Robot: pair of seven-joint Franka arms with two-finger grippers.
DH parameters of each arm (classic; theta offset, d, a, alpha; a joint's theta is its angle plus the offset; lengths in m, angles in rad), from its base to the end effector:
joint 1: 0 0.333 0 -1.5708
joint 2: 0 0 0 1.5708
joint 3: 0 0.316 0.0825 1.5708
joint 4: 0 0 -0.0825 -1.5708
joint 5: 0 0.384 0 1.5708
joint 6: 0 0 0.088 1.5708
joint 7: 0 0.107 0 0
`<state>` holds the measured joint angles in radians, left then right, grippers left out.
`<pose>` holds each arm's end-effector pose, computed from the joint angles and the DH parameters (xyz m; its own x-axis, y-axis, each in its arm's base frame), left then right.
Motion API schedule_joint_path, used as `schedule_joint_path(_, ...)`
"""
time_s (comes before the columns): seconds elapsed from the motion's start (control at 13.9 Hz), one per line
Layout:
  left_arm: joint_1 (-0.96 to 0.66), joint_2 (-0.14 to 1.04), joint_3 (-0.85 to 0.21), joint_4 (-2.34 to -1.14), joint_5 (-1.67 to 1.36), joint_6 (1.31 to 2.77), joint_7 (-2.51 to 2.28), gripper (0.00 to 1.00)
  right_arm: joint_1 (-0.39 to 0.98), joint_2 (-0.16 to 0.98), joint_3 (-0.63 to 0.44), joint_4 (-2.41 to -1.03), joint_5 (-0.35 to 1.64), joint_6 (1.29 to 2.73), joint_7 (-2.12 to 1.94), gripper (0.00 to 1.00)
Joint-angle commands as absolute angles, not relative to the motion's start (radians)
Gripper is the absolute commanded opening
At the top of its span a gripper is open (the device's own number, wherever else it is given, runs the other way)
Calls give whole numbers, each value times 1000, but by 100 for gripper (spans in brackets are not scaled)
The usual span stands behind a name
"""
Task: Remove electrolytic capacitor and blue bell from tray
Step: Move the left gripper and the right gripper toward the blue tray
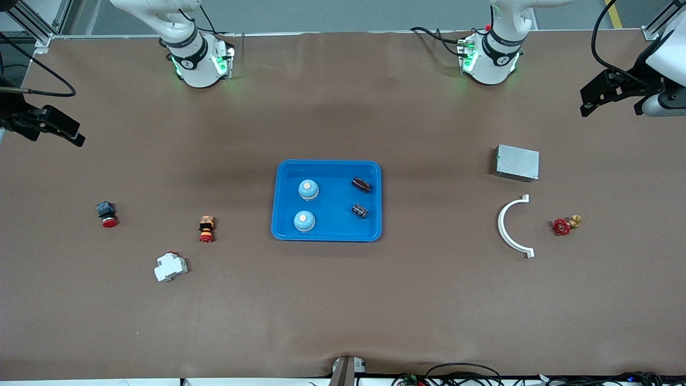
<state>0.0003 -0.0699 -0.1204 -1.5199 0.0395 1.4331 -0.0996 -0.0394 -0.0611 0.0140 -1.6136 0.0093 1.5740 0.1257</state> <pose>0.5143 -0.0601 0.6735 0.9998 -0.0147 -0.0124 -0.0153 -0.9987 -0.0491 0.5356 -0.0124 0.6379 0.9884 -0.1506 0.0203 -0.1504 -0.9886 -0.0111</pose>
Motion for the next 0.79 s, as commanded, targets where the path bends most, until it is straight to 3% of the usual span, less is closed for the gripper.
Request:
schedule_joint_path(0.0, 3, -66, -124, -1503, 21, 1422, -94, 100, -46, -77, 21, -1618, 0, 1574, 140, 100)
schedule_joint_path(0.43, -5, -60, -124, -1508, 21, 1420, -87, 100, -48, -77, 18, -1617, 14, 1580, 138, 100)
schedule_joint_path(0.72, -14, 4, -164, -1543, 17, 1434, -144, 100, -48, -77, 20, -1617, 14, 1580, 138, 100)
